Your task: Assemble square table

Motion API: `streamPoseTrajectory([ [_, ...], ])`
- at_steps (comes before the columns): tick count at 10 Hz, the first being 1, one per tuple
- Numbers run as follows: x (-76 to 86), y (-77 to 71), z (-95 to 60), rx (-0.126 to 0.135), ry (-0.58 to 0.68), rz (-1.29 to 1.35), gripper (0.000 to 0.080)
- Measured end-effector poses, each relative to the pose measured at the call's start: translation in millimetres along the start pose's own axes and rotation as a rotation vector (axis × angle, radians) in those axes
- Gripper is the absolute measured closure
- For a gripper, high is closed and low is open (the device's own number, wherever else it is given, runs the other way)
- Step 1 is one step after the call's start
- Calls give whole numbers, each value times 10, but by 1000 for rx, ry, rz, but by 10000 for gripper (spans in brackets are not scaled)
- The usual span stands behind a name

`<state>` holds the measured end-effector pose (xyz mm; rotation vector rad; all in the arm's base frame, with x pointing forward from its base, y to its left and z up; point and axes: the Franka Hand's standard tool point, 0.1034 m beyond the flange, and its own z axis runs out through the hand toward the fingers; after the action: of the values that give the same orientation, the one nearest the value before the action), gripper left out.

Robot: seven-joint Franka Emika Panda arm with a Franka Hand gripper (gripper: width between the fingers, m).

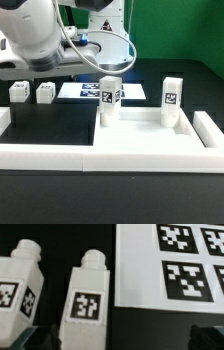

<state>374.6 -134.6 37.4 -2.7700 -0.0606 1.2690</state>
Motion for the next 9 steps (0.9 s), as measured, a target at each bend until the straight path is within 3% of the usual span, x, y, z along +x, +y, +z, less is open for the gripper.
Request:
streamPoseTrajectory([
  [2, -25, 112, 64, 3, -17, 11, 150],
  [3, -33, 177, 16, 2, -12, 25, 150],
  [9, 15, 63, 73, 26, -21, 21, 150],
])
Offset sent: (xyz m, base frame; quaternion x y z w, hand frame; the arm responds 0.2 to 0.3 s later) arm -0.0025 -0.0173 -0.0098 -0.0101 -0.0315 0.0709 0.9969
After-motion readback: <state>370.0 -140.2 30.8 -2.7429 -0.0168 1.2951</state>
